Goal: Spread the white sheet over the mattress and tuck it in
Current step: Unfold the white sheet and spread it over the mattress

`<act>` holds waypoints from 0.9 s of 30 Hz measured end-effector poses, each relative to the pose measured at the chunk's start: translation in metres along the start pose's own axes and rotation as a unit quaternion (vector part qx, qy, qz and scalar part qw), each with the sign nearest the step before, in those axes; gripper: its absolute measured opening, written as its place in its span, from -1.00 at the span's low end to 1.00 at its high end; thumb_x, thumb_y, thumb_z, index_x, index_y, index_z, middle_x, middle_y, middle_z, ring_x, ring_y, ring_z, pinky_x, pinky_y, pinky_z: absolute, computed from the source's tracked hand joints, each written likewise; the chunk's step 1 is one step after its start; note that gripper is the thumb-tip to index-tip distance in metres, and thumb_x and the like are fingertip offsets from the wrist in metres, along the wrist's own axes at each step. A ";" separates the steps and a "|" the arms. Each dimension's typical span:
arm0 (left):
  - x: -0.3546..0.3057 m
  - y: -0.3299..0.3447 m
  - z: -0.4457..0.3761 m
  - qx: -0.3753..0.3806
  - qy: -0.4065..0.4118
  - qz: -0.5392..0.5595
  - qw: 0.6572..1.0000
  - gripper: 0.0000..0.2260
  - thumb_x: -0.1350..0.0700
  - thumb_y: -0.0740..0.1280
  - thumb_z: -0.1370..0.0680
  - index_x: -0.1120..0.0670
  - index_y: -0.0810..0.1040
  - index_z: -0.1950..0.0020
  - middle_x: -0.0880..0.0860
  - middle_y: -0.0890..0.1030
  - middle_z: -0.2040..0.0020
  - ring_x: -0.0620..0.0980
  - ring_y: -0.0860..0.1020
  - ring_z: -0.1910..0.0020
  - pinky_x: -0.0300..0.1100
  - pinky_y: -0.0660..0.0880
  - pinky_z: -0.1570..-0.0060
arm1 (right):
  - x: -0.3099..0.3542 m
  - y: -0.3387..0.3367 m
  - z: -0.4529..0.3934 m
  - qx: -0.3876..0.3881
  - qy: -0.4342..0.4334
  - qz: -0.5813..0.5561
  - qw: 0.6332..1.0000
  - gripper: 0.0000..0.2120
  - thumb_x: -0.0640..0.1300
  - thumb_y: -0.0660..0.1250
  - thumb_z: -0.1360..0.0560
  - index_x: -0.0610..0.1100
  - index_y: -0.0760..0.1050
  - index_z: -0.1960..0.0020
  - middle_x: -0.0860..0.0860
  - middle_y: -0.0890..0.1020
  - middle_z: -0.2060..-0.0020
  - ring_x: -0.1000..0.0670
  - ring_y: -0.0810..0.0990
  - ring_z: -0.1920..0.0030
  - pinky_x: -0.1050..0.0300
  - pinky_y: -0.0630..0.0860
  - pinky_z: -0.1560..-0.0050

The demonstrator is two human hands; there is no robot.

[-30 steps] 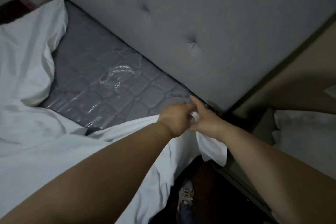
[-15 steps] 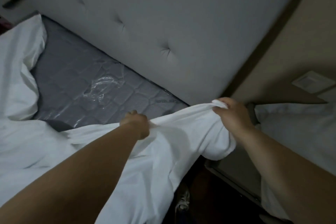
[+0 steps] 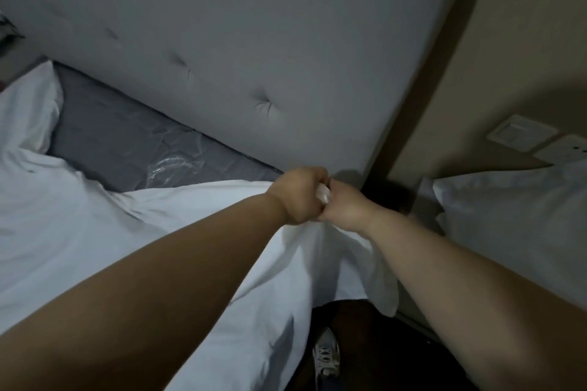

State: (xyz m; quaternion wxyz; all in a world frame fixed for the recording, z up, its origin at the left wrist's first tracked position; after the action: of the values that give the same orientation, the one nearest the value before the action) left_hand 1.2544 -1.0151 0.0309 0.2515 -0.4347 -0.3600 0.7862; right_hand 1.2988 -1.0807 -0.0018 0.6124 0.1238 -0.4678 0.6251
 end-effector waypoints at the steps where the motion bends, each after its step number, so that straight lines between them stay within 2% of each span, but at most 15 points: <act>1: 0.005 -0.001 0.002 -0.004 -0.003 0.007 1.000 -0.90 0.19 0.32 -0.48 0.07 0.45 0.04 0.10 0.58 0.04 0.11 0.53 0.02 -0.25 0.31 0.15 | 0.003 -0.001 -0.001 0.000 0.000 0.010 1.000 -0.73 -0.27 0.39 -0.44 -0.19 0.53 -0.14 -0.07 0.62 0.00 -0.06 0.59 -0.08 0.18 0.42 0.02; 3: 0.020 -0.004 0.007 -0.005 -0.017 0.010 1.000 -0.88 0.14 0.32 -0.50 0.06 0.44 -0.02 0.08 0.58 -0.01 0.10 0.53 0.01 -0.22 0.35 0.13 | 0.000 -0.005 -0.001 -0.001 -0.007 0.028 1.000 -0.93 -0.24 0.33 -0.49 -0.16 0.57 0.04 -0.05 0.61 0.13 -0.06 0.57 0.03 0.15 0.41 0.07; 5: 0.035 0.000 0.012 0.031 -0.033 -0.032 0.998 -0.75 0.10 0.33 -0.51 0.05 0.47 -0.18 0.07 0.58 -0.12 0.11 0.53 -0.09 -0.18 0.40 0.04 | -0.003 -0.013 -0.002 -0.016 -0.038 0.065 0.997 -0.84 -0.26 0.27 -0.51 -0.07 0.53 0.20 0.01 0.57 0.23 -0.03 0.52 0.09 0.18 0.38 0.17; 7: 0.047 0.006 0.019 0.087 -0.060 -0.097 0.990 -0.67 0.07 0.33 -0.51 0.06 0.46 -0.27 0.08 0.56 -0.19 0.11 0.52 -0.15 -0.17 0.41 -0.02 | -0.005 -0.023 -0.005 -0.060 -0.049 0.089 0.993 -0.77 -0.33 0.20 -0.48 -0.06 0.54 0.18 0.00 0.58 0.18 -0.02 0.52 0.08 0.21 0.36 0.15; 9: 0.061 0.011 0.029 0.143 -0.102 -0.161 0.971 -0.68 0.06 0.31 -0.54 0.10 0.48 -0.27 0.10 0.56 -0.19 0.11 0.52 -0.16 -0.17 0.42 -0.02 | -0.013 -0.036 -0.008 -0.132 -0.033 0.037 0.990 -0.71 -0.39 0.13 -0.43 -0.07 0.53 0.14 -0.03 0.59 0.13 -0.06 0.53 0.06 0.21 0.37 0.12; 11: 0.078 0.012 0.035 0.165 -0.140 -0.205 0.954 -0.71 0.07 0.26 -0.56 0.14 0.50 -0.25 0.12 0.57 -0.18 0.10 0.54 -0.15 -0.15 0.44 -0.04 | -0.021 -0.051 -0.007 -0.203 -0.005 -0.015 0.979 -0.69 -0.42 0.10 -0.40 -0.09 0.51 0.12 -0.05 0.57 0.13 -0.09 0.51 0.06 0.18 0.39 0.10; 12: 0.099 0.006 0.044 0.163 -0.172 -0.215 0.948 -0.73 0.09 0.25 -0.56 0.15 0.52 -0.23 0.13 0.57 -0.17 0.09 0.54 -0.14 -0.15 0.45 -0.05 | -0.014 -0.043 -0.013 -0.205 -0.009 -0.019 0.979 -0.69 -0.43 0.09 -0.38 -0.10 0.49 0.14 -0.05 0.54 0.16 -0.10 0.50 0.08 0.18 0.39 0.12; 15: 0.124 -0.005 0.050 0.159 -0.221 -0.275 0.922 -0.73 0.09 0.27 -0.55 0.13 0.55 -0.20 0.10 0.58 -0.16 0.09 0.56 -0.14 -0.10 0.50 -0.10 | -0.002 -0.026 -0.016 -0.138 -0.034 0.029 0.989 -0.70 -0.44 0.13 -0.37 -0.06 0.39 0.32 0.03 0.47 0.32 -0.03 0.46 0.14 0.19 0.33 0.28; 17: 0.138 -0.014 0.054 0.159 -0.256 -0.326 0.896 -0.72 0.07 0.28 -0.56 0.11 0.54 -0.24 0.07 0.54 -0.24 0.09 0.52 -0.23 -0.06 0.48 -0.16 | 0.010 0.003 -0.014 -0.005 -0.054 0.098 0.994 -0.74 -0.36 0.26 -0.39 -0.05 0.35 0.35 0.07 0.47 0.33 0.00 0.48 0.13 0.23 0.34 0.30; 19: 0.152 -0.033 0.059 0.101 -0.317 -0.328 0.884 -0.69 0.12 0.25 -0.55 0.09 0.52 -0.29 0.07 0.48 -0.32 0.09 0.49 -0.29 -0.07 0.46 -0.18 | 0.015 0.037 -0.006 0.129 -0.067 0.170 0.975 -0.81 -0.19 0.42 -0.37 -0.04 0.40 0.25 0.04 0.52 0.20 0.00 0.51 0.09 0.21 0.40 0.22; 21: 0.162 -0.053 0.069 0.034 -0.369 -0.325 0.870 -0.66 0.17 0.21 -0.56 0.09 0.48 -0.34 0.10 0.40 -0.37 0.09 0.49 -0.28 -0.10 0.45 -0.15 | 0.012 0.063 0.002 0.206 -0.044 0.137 0.968 -0.71 0.04 0.48 -0.35 -0.05 0.49 0.03 0.05 0.58 0.04 0.02 0.56 0.02 0.17 0.50 0.05; 22: 0.169 -0.060 0.073 0.010 -0.394 -0.314 0.864 -0.65 0.18 0.19 -0.56 0.09 0.47 -0.35 0.12 0.36 -0.37 0.10 0.49 -0.27 -0.09 0.44 -0.15 | 0.011 0.071 0.004 0.214 -0.028 0.096 0.972 -0.65 0.14 0.45 -0.37 -0.05 0.53 -0.03 0.04 0.62 0.01 0.01 0.60 0.01 0.13 0.54 -0.02; 24: 0.183 -0.069 0.086 -0.017 -0.449 -0.282 0.848 -0.65 0.18 0.20 -0.56 0.10 0.47 -0.34 0.14 0.36 -0.36 0.11 0.48 -0.27 -0.06 0.42 -0.18 | 0.008 0.074 -0.003 0.180 -0.007 0.045 0.983 -0.62 0.21 0.36 -0.43 -0.11 0.59 0.02 -0.05 0.67 0.01 -0.06 0.64 0.02 0.05 0.57 -0.05; 25: 0.190 -0.072 0.090 -0.025 -0.472 -0.257 0.843 -0.66 0.17 0.21 -0.55 0.11 0.48 -0.33 0.14 0.40 -0.35 0.12 0.48 -0.27 -0.04 0.42 -0.21 | 0.003 0.067 -0.010 0.154 -0.005 0.064 0.986 -0.62 0.20 0.31 -0.48 -0.14 0.56 0.10 -0.07 0.66 0.01 -0.07 0.62 0.03 0.09 0.53 -0.01; 27: 0.204 -0.062 0.088 -0.021 -0.484 -0.161 0.860 -0.69 0.17 0.20 -0.58 0.19 0.50 -0.30 0.18 0.51 -0.28 0.16 0.52 -0.24 -0.02 0.48 -0.19 | -0.018 0.043 -0.020 0.115 0.014 0.174 0.978 -0.66 0.14 0.23 -0.55 -0.13 0.49 0.17 -0.12 0.60 -0.02 -0.08 0.55 -0.01 0.20 0.35 0.08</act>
State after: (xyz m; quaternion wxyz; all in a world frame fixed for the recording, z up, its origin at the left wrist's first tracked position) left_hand 1.0823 -0.8632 0.0097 0.1599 0.0600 -0.5177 0.8384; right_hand 1.2733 -1.0699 -0.0440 0.4821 0.1012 -0.3987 0.7735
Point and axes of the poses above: each hand's wrist, its own z-axis away from the middle knuckle, its own y-axis out of the palm, x = y × z, the point moved 7 cm from there along -z, towards the middle knuckle
